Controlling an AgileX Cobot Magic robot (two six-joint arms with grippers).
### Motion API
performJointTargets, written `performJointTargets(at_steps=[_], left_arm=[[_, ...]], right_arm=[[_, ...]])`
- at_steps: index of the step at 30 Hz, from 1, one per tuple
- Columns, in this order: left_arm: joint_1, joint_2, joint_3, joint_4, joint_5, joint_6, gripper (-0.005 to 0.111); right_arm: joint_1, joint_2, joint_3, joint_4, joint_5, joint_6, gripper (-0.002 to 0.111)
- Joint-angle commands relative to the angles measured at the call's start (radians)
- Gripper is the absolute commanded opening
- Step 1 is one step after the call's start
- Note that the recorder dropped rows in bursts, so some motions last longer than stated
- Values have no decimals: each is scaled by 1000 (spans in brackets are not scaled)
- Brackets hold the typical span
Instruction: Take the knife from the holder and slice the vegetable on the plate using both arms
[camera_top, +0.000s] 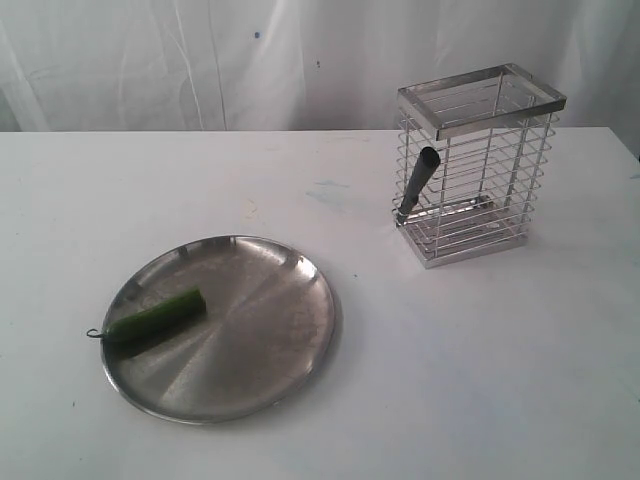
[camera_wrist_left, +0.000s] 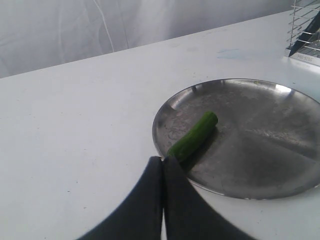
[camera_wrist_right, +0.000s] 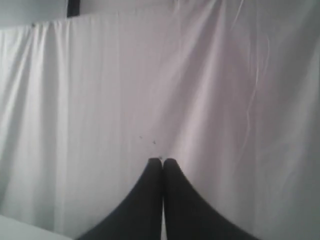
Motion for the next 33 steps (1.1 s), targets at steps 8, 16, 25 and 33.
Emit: performJointTargets(at_steps=[8,16,25,33], left_arm=[[2,-5,2,4,4,-7,0],[2,-5,2,4,4,-7,0],[2,-5,2,4,4,-7,0],[2,-5,2,4,4,-7,0]], right_arm=[[0,143,-24,-29,90,-68,0],[1,79,-34,429,326,-748,0],[1,90,-36,1716,1003,-1902,0],[1,197,-60,1980,882,-1960,38]])
